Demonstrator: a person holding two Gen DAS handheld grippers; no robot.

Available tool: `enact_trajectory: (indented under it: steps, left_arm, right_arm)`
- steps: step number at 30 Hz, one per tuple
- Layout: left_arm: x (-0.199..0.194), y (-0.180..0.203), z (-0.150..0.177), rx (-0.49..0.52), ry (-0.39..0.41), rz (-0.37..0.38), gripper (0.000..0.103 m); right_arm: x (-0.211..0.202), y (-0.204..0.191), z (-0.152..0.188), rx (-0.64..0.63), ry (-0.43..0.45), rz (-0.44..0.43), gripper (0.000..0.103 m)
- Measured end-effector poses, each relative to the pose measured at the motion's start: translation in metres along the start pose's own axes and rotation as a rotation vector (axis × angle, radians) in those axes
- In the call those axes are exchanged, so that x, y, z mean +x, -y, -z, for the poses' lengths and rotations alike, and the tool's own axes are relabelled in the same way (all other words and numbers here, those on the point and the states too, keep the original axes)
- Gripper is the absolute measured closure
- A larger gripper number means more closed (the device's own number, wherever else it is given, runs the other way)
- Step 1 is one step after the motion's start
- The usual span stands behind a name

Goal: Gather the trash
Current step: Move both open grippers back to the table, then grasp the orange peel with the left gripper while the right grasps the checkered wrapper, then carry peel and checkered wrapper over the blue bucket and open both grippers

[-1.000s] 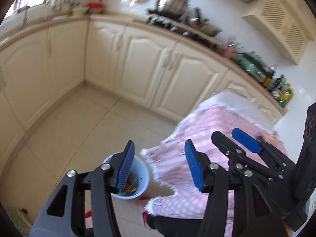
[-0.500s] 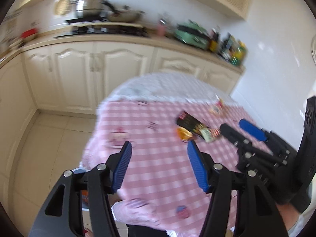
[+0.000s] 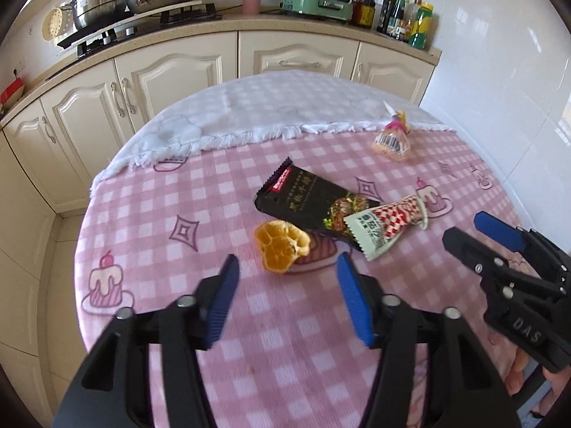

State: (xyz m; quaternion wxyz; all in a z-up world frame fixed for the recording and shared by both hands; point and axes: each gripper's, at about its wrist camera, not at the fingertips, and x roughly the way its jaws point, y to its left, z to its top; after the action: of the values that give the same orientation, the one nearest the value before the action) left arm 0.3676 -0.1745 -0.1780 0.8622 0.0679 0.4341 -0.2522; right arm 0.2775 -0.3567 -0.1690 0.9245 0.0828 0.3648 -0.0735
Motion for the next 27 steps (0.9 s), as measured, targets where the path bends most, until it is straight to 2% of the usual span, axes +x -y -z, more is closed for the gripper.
enact_trajectory:
  steps: [3,10,17,19,20,23,27]
  left_arm:
    - [0.010,-0.003,-0.004,-0.005,-0.020,0.009,0.073]
    - [0.002,-0.010,-0.002,-0.026,0.014,0.030,0.075]
    - [-0.020,-0.030,0.008,-0.077,0.056,0.028,0.075]
    - [-0.024,-0.034,0.010,-0.087,0.063,0.031,0.075]
    - [-0.026,-0.036,0.011,-0.093,0.065,0.036,0.075]
    - [-0.033,-0.041,0.015,-0.105,0.073,0.050,0.075]
    - [-0.045,-0.045,0.020,-0.106,0.088,0.066,0.075]
  right_arm:
    - [0.011,-0.003,-0.005,0.000,-0.027,-0.030,0.040]
    - [0.031,-0.015,-0.018,0.024,-0.064,-0.075,0.034]
    - [0.052,-0.029,-0.025,-0.002,-0.112,-0.017,0.034]
    - [0.052,-0.032,-0.025,-0.020,-0.109,-0.005,0.046]
    - [0.051,-0.033,-0.025,-0.025,-0.105,0.000,0.063]
    - [0.049,-0.032,-0.023,-0.030,-0.097,-0.005,0.070]
    - [0.029,-0.034,-0.016,-0.050,-0.037,0.019,0.081]
